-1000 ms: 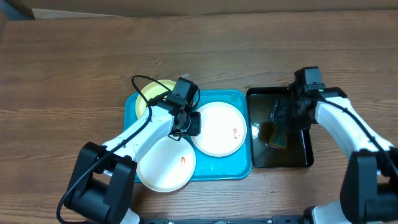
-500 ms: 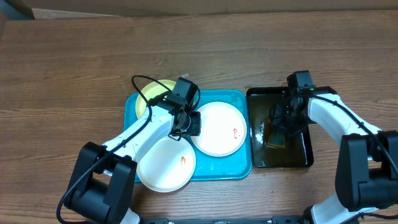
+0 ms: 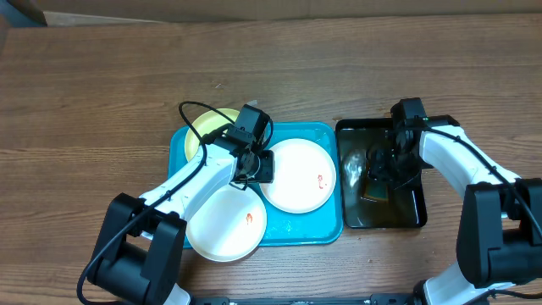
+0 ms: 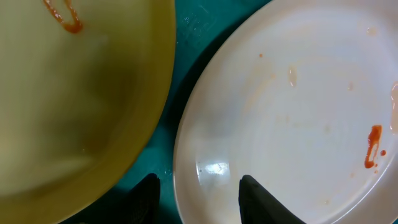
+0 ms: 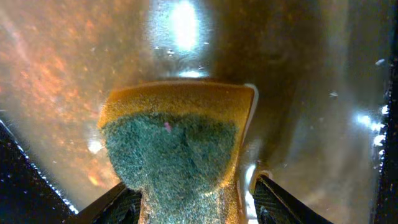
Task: Clean dirty plates on tray and stack at the side
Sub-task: 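Grasp the sponge in the water tray with the right gripper and lift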
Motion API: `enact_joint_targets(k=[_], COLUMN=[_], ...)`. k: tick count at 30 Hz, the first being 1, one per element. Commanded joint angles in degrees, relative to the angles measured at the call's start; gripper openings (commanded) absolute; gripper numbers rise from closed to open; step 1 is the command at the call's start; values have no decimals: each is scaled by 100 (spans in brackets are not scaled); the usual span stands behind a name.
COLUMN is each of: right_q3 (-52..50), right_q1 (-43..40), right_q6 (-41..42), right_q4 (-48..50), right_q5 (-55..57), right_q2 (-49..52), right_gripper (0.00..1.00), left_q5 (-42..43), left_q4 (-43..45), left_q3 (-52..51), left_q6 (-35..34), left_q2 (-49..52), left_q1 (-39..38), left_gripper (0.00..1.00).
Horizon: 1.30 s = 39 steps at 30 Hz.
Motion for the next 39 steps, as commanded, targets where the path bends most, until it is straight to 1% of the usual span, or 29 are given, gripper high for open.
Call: enact_joint_targets(k=[1, 3, 4, 5, 6, 7, 8, 9, 12, 14, 17, 20, 21, 23, 25, 27, 28, 29, 30, 31, 32, 34, 35, 39], right_q3=[-81, -125, -125, -125, -125, -125, -125, -125, -125, -125, -125, -125, -125, -125, -125, -125, -125, -125, -122, -96, -35, 116, 210, 623], right_q1=[26, 26, 26, 26, 26, 26, 26, 26, 26, 26, 26, 26, 26, 26, 26, 26, 26, 26, 26, 24, 9, -4, -4, -2], right_q6=[9, 9, 9, 9, 9, 9, 11, 11, 9, 7, 9, 9, 9, 9, 9, 9, 7, 4, -39, -122, -190, -190, -190, -396], right_q4=[81, 122, 136, 179, 219, 243, 247, 245, 232, 223, 210, 214, 212, 210, 212, 214, 212, 210, 203, 175, 116, -22, -87, -466], right_q5=[-2, -2, -2, -4, -7, -48, -70, -72, -72, -70, -72, -133, -184, -203, -199, -199, -199, -197, -195, -197, -195, -195, -195, -192], right_q2=[-2, 4, 7, 7, 7, 7, 7, 7, 7, 7, 7, 7, 7, 7, 7, 7, 7, 7, 4, 2, -7, -35, -66, -138], right_gripper=[56, 50, 44, 35, 24, 16, 16, 18, 31, 33, 32, 32, 32, 25, 18, 16, 12, 4, 4, 4, 4, 4, 4, 4], left_q5=[48, 48, 46, 46, 46, 46, 46, 46, 15, 2, -48, -63, -61, -57, -44, -37, -33, -15, -15, -15, -13, 4, 4, 63], left_q4=[48, 57, 55, 55, 55, 52, 52, 50, 48, 46, 55, 57, 55, 55, 55, 55, 55, 55, 59, 63, 61, 57, 55, 55], left_q3=[85, 85, 85, 85, 85, 85, 85, 85, 79, 72, 48, 46, 46, 48, 50, 55, 52, 52, 55, 57, 66, 83, 92, 103], left_q6=[-35, -35, -35, -35, -33, -33, -33, -33, -35, -37, -42, -39, -44, -61, -61, -61, -61, -63, -63, -66, -66, -63, -63, -59], left_q2=[17, 17, 17, 17, 17, 17, 17, 17, 17, 17, 26, 111, 146, 236, 271, 271, 271, 271, 271, 271, 271, 271, 271, 269], left_q1=[-37, -37, -37, -37, -37, -37, -37, -37, -37, -37, -37, -39, -37, -37, -37, -37, -37, -37, -37, -37, -37, -35, -37, -35], left_gripper=[43, 44, 43, 43, 43, 42, 42, 42, 43, 40, 33, 33, 33, 33, 30, 27, 27, 27, 26, 22, 18, 6, 4, 4])
